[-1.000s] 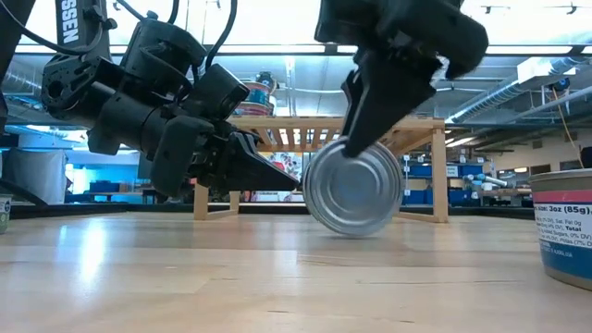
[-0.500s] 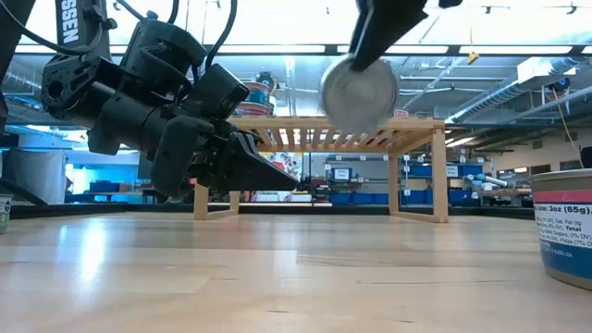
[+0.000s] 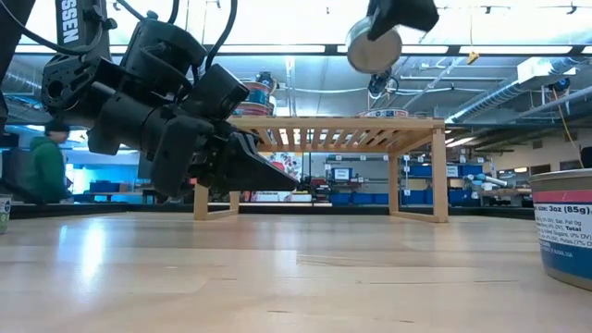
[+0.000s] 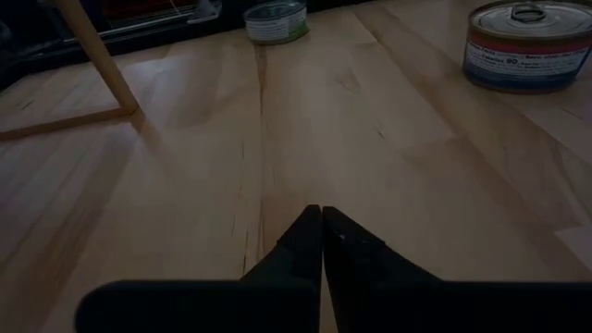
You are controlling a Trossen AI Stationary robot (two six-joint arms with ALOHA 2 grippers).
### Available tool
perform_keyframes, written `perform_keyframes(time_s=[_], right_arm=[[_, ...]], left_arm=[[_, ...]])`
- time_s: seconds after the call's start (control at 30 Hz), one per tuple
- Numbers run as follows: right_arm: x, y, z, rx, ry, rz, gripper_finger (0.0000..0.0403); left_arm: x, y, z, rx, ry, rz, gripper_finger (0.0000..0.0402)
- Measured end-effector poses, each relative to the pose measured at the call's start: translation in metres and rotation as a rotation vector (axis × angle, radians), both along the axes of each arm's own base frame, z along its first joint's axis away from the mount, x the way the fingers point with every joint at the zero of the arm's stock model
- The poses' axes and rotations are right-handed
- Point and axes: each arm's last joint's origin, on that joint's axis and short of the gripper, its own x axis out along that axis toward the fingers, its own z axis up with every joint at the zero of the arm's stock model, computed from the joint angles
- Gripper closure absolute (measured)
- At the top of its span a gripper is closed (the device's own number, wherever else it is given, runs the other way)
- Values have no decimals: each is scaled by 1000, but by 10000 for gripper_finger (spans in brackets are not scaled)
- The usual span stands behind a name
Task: Stack canned seafood by type on shelf
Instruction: Stack the green tuna can on top of the green tuna can on the shelf
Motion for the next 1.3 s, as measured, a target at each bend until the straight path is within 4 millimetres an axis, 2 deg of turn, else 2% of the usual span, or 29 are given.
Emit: perform_keyframes(time_s=[0.33,0.53,0.7,0.93,1.13,1.3], right_arm=[[5,-57,-17,-97,150,-130,246],[-1,-80,-28,-89,201,-198,246],[-17,-91,-20,-29,150,-250,245],[-34,-92,-3,48,15,-226,245],[-30,-97,-20,43,34,-155,245],[-27,-109,-35,23,65,-163,245]], left_arm=[[-1,0,-2,4,21,0,385],[-1,0,-2,4,21,0,385],[-1,0,-2,4,21,0,385],[-1,0,-2,4,20,0,385],[-1,0,-2,4,20,0,385],[-1,0,-2,5,20,4,385]])
